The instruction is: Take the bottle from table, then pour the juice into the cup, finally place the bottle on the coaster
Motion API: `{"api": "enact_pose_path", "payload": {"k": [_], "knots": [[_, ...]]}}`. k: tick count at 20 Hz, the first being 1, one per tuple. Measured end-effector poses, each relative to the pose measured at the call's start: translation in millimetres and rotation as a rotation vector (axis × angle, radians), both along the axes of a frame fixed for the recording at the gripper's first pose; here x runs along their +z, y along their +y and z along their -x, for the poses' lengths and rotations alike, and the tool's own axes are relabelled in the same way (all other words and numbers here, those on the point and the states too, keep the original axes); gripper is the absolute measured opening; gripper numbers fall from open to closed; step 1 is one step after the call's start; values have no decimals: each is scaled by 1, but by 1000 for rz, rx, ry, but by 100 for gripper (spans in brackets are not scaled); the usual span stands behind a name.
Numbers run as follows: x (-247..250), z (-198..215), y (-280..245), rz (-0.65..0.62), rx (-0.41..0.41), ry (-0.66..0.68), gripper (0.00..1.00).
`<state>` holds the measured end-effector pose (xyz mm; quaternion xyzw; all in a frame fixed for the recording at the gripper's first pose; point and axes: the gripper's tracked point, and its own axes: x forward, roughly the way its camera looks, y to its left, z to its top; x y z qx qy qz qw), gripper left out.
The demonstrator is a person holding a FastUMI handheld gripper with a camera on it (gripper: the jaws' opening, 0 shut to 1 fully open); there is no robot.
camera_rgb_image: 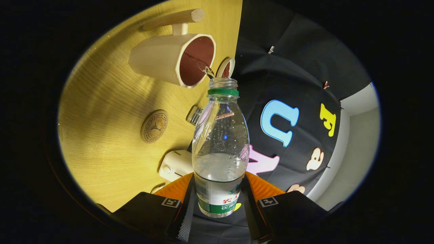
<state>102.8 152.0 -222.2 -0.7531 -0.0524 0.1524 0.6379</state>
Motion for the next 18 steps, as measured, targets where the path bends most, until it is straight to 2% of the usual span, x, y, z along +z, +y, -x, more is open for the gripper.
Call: {"api": "enact_pose_path", "payload": {"k": [18], "knots": [[28,-2,9,149,109,-121,68]]}}
